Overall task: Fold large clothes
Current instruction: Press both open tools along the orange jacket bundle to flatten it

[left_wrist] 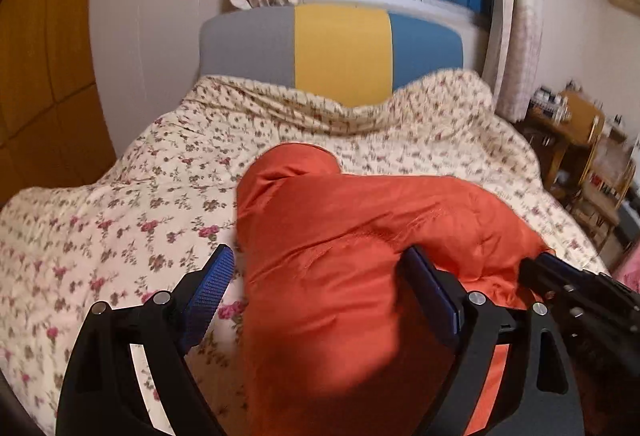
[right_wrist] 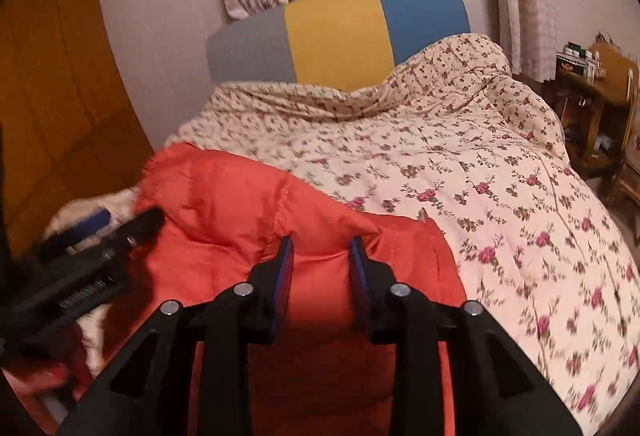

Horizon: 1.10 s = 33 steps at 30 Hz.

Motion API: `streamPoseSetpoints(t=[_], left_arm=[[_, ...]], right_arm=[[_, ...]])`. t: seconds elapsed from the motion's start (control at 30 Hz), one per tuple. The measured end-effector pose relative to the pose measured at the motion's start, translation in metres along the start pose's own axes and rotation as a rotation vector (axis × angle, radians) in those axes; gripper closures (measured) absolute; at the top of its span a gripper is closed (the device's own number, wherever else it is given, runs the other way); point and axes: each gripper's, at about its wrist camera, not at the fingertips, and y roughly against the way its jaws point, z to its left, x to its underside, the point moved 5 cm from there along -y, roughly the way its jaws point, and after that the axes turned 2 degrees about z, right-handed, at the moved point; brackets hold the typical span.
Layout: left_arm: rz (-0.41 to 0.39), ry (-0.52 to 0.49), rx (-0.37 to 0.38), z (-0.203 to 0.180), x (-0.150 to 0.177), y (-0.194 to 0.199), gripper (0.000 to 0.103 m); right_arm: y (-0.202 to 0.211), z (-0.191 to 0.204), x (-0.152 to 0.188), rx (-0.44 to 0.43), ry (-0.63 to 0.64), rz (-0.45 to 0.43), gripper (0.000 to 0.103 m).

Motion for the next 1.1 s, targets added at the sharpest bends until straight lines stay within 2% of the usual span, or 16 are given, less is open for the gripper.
streamPoseSetpoints(t=[0.1,0.27,0.6,1.1], left_arm=[[0.034,-0.004,-0.002,-0.007,-0.002,-0.018,0.014],[0.065,0.003,-0.001,-0.011,0.005,-0.038,0.01],[0.089,-0.021,-0.02,-0.018,0.016,-0.064,0.004],[0.115,-0.042,-0.058,-0.025,0.027,-0.093,0.003]], right_arm=[[-0.025,-0.014,0.005,0.006,-0.009,0.02,0.081],[-0.046,-0.036,0.012,-0.03,-0.099,0.05,0.084],[-0.068,-0.047,0.022,-0.055,-0.152,0.078,0.084],[-0.094,-0.054,0.03,-0.057,-0.189,0.137,0.084]])
